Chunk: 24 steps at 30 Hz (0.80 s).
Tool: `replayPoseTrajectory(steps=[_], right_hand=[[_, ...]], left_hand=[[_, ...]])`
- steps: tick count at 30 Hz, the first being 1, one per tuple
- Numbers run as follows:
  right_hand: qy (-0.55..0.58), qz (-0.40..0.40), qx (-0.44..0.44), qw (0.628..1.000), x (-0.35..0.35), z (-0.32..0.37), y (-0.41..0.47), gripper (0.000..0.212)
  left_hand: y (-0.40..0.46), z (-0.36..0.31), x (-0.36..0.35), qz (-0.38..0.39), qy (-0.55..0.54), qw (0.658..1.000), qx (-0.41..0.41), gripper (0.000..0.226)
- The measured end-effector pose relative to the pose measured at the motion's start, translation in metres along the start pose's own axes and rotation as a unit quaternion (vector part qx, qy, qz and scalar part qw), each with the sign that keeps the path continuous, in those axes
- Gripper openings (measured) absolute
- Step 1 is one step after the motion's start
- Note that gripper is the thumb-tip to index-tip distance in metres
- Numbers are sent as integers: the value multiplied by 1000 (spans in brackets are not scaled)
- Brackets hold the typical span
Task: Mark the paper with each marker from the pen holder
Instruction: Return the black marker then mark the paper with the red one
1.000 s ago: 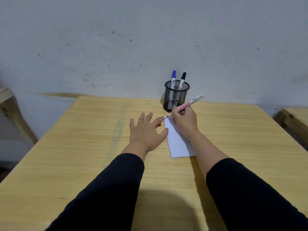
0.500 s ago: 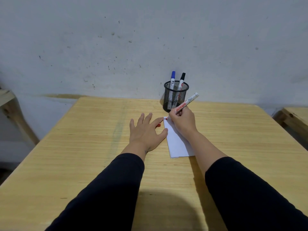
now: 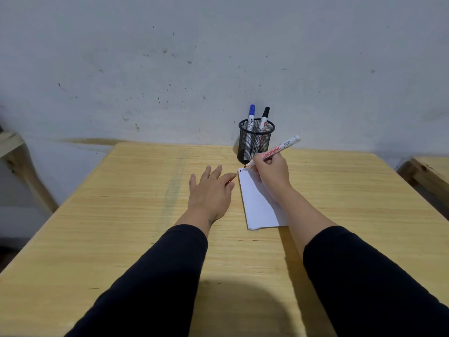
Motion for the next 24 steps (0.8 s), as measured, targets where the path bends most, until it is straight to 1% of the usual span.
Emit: replayPoseTrajectory(steps=[3, 5, 6, 8, 10, 11, 14, 15, 16, 19, 24], right_hand=[[16, 2, -5, 1000, 3, 8, -3, 23], [33, 9, -1, 999, 5, 15, -8, 23], [42, 16, 4, 999, 6, 20, -11, 21], [61, 34, 16, 997, 7, 32, -16, 15], [80, 52, 32, 995, 8, 47, -22, 13], [88, 58, 39, 994, 9, 54, -24, 15], [106, 65, 54, 991, 12, 74, -30, 19], [107, 65, 57, 990, 13, 79, -32, 19], [108, 66, 59, 990, 15, 83, -33, 17], [103, 64, 65, 991, 19, 91, -37, 10], [66, 76, 82, 991, 24, 98, -44, 16]], left_hand=[[0, 1, 1, -32, -90, 995, 11, 33], [-1, 3, 3, -57, -162, 985, 15, 27], [-2, 4, 4, -77, -205, 976, 13, 26], [-8, 5, 12, -114, -303, 946, 18, 27], [-13, 1, 23, -124, -384, 915, 23, 31], [-13, -3, 29, -131, -404, 905, 23, 30], [-13, -16, 47, -149, -452, 880, 5, 10], [-13, -21, 52, -149, -465, 872, -3, 10], [-12, -25, 55, -151, -475, 867, -11, 14], [-13, -34, 63, -154, -481, 862, -32, 21], [-17, -45, 68, -149, -497, 853, -50, 17]])
Point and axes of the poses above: each hand's wrist, its own y-axis towards the middle knuckle, its own x-axis out of the back of the hand, z = x × y, the point moved 3 cm from there along y, towards the middle knuckle, and after that the axes turned 1 degree about x, right-handed, at the moved point
